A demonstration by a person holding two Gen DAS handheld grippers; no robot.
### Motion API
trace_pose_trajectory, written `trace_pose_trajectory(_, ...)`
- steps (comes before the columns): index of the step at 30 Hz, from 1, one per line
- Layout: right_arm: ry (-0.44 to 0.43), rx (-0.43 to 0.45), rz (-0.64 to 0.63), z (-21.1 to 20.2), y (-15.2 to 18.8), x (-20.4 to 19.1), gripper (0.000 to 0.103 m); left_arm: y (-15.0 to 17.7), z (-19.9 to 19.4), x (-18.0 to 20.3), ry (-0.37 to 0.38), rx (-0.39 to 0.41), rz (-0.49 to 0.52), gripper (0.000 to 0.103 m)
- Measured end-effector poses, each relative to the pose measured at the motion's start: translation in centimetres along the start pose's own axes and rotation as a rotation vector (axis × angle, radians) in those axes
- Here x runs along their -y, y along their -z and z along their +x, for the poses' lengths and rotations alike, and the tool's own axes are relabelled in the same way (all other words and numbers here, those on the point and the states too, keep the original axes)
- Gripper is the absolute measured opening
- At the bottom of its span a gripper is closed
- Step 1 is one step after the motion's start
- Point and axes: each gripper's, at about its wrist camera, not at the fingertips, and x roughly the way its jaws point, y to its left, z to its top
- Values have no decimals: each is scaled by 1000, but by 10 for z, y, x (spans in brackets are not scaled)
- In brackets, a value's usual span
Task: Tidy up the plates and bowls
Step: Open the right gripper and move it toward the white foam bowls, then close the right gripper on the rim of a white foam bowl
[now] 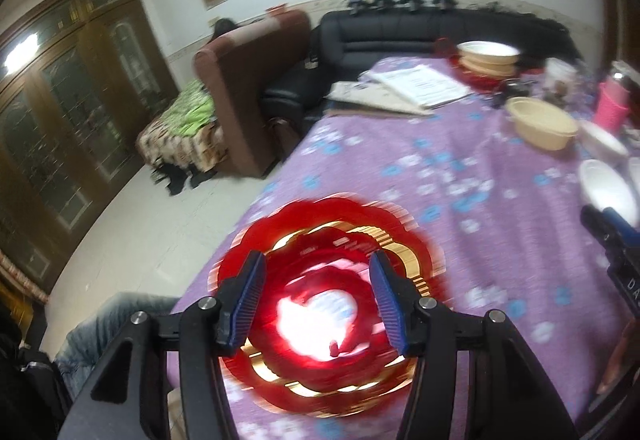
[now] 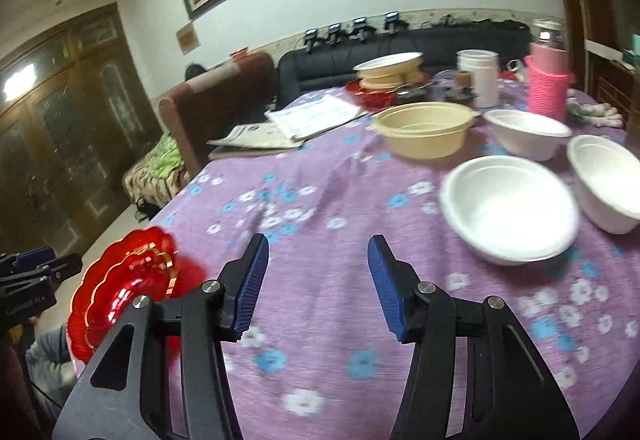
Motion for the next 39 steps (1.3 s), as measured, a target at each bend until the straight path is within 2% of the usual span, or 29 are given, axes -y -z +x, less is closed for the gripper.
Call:
trace_pose_trajectory(2, 8, 15, 27, -10, -4, 22, 52, -11, 0, 22, 42, 7, 7, 63)
trace_pose_trajectory(6, 20, 82, 122, -38, -16, 81, 52, -39, 7, 84, 187, 2, 30, 64)
trace_pose_trajectory(8, 2, 83, 203, -47, -21, 119, 52, -52, 15, 118, 255, -13, 49, 66)
trace_pose_trajectory(12, 33, 58, 345, -55, -24, 177, 52, -72, 37, 173, 336, -69, 66, 69)
trace_pose_trajectory(15, -10, 29, 452, -52, -23, 202, 52, -79, 60, 204, 340, -125, 71, 69)
trace_pose_trajectory(20, -39, -91, 543, -26, -17, 213, 52, -78, 87, 222, 338, -170, 37, 69)
trace_pose_trajectory(26, 36, -97, 557, -15, -19, 216, 52, -72, 99, 234, 373, -179, 59, 69)
trace_pose_trajectory(30, 108, -130, 517, -4, -31, 206, 52, -70, 100, 235, 340, -121, 95, 69)
trace_pose_trajectory(34, 207, -179, 467, 14, -41, 197, 52, -71, 101, 230, 401, -122, 74, 72)
trace_pose_trajectory(39, 217, -171, 471, 18, -35, 200, 52, -66, 104, 238, 379, -121, 102, 75)
